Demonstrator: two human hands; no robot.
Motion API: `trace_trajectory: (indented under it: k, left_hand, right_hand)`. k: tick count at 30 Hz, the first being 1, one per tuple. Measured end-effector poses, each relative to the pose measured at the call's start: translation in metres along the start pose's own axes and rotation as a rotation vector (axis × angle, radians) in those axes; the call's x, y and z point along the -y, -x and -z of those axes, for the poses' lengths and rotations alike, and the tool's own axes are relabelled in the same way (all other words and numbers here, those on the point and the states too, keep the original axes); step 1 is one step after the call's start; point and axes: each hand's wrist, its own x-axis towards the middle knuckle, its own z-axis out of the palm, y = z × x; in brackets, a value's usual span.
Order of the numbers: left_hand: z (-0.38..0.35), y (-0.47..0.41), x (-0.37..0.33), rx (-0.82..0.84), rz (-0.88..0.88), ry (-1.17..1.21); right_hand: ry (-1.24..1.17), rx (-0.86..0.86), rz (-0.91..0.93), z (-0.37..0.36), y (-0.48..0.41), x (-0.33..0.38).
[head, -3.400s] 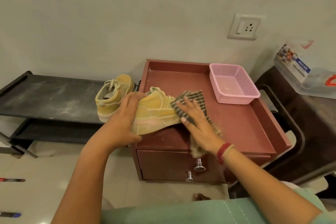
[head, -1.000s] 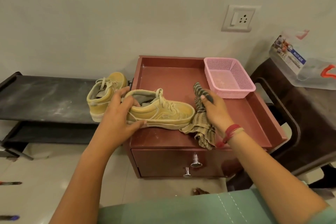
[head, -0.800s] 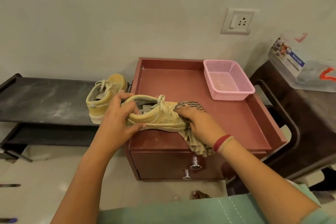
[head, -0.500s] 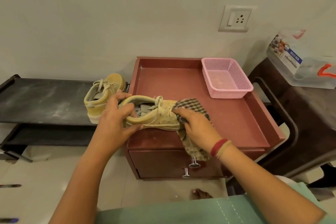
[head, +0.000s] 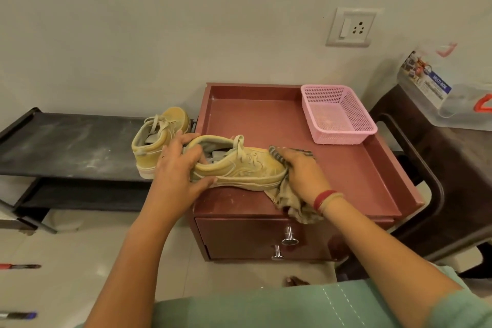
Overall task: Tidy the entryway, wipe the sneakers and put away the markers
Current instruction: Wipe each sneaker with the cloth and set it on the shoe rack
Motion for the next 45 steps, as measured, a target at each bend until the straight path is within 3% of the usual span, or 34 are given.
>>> trace_trajectory:
  k: [4,8,13,17,21,25,29,33,38,40,42,45]
  left_hand:
    - [0.0,0.001,0.006,0.001,-0.032,-0.031]
    - [-0.002,-0.001,0.01,-0.023,-0.047,-0.108]
    - [-0.004,-0.002,0.012,-0.036,-0.07,-0.164]
    - [-0.004,-0.002,0.011,-0.049,-0.054,-0.169]
    - [-0.005,-0.003,0.01,-0.05,-0.043,-0.163]
    - [-0.004,-0.002,0.009,-0.05,-0.045,-0.173]
    - [-0.004,-0.002,0.01,-0.054,-0.04,-0.19]
    - [-0.003,-0.002,0.008,-0.048,-0.028,-0.172]
    - [-0.003,-0.005,0.007,-0.027,0.017,-0.13]
    - [-0.002,-0.005,0.007,-0.018,0.026,-0.093]
    - [-0.001,-0.004,0.006,-0.008,0.042,-0.063]
    - [-0.002,-0.004,0.005,0.012,0.036,-0.048]
  right_hand:
    - [-0.073,0.041,0.131,-0.007,0.022,0.02]
    - [-0.031,0.013,-0.041,0.003,-0.005,0.0]
    - [-0.072,0.062,0.145,-0.005,0.009,0.018]
    - [-0.017,0.042,-0.046,0.004,-0.008,-0.004]
    - [-0.067,0.09,0.167,-0.001,0.004,0.015]
    - [0.004,0.087,0.063,0.003,-0.011,0.01]
    - [0.033,0.127,0.179,-0.004,-0.002,0.013]
    - [0.229,0.051,-0.071,0.008,-0.013,-0.018]
    - [-0.201,-0.285,-0.158,0.016,0.007,0.0]
    - [-0.32,-0.178,-0.11,-0.002,0.017,0.008]
    - [-0.23,-0.019,0.005,-0.03,0.03,0.015]
    - [-0.196,0.006,-0.011,-0.036,0.028,0.006]
